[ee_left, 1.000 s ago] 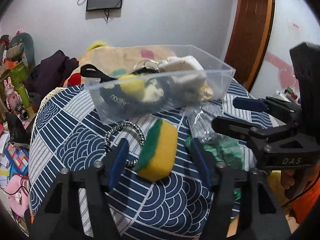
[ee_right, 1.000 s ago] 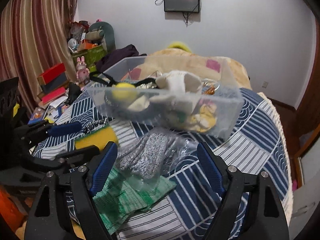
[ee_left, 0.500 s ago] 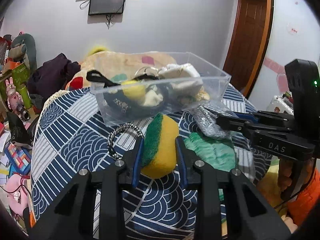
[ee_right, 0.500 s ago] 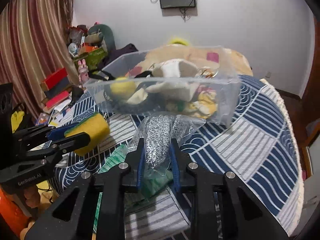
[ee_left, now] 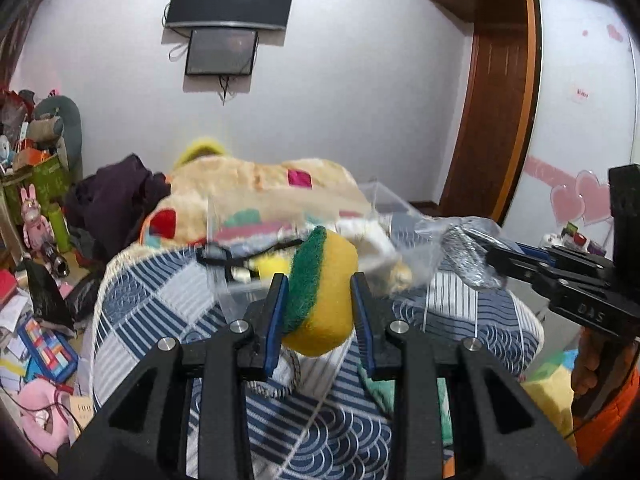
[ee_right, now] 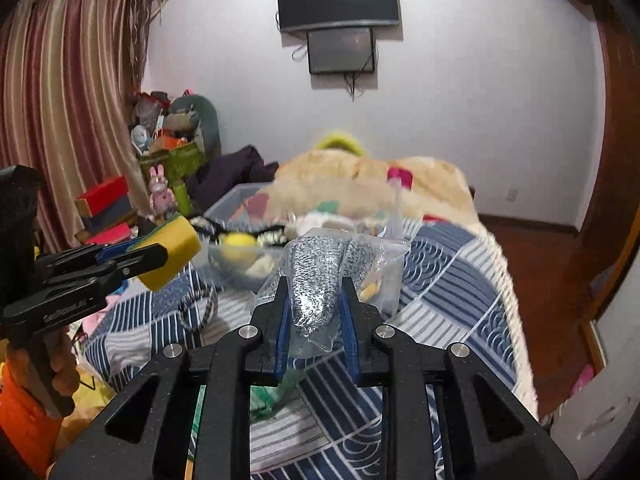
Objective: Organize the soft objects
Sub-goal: 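Lower the sponge into the box with the left tool while the right tool drops the silver bag in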
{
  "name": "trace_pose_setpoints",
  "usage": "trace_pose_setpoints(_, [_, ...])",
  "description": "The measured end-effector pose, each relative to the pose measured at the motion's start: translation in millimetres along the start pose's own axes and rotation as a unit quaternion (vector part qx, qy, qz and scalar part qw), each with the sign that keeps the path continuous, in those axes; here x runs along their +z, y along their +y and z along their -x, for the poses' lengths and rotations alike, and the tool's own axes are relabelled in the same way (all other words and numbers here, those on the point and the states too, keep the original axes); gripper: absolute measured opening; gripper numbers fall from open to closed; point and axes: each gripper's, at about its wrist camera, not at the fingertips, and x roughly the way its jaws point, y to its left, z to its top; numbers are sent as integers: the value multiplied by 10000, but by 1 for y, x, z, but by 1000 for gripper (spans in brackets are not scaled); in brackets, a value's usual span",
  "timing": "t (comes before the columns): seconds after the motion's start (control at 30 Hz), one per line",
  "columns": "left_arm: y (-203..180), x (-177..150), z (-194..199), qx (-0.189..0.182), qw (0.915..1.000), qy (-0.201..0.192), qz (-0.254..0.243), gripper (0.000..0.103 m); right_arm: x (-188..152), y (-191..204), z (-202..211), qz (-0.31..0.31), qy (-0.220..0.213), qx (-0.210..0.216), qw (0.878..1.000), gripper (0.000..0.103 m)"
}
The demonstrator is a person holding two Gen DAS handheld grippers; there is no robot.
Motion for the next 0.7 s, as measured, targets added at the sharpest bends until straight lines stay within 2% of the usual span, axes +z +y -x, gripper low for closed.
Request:
trace_pose_setpoints(0.17, [-2, 25, 1, 16, 9996, -293, 24, 31, 17, -1, 1, 99, -258, -123, 9995, 20])
trace_pose_setpoints(0.37, [-3, 46, -9, 17, 9989, -470, 78, 31, 36, -2, -13, 227, -400, -256, 9986, 20])
trace_pose_setpoints(0.5, [1, 55, -24, 32, 9989, -423, 182, 31, 45, -7, -31, 194, -321, -286, 9989, 20])
trace_pose_setpoints(0.7, [8, 57, -58, 90, 9994, -134, 293, 31, 46, -10, -59, 168, -47, -290, 9994, 20])
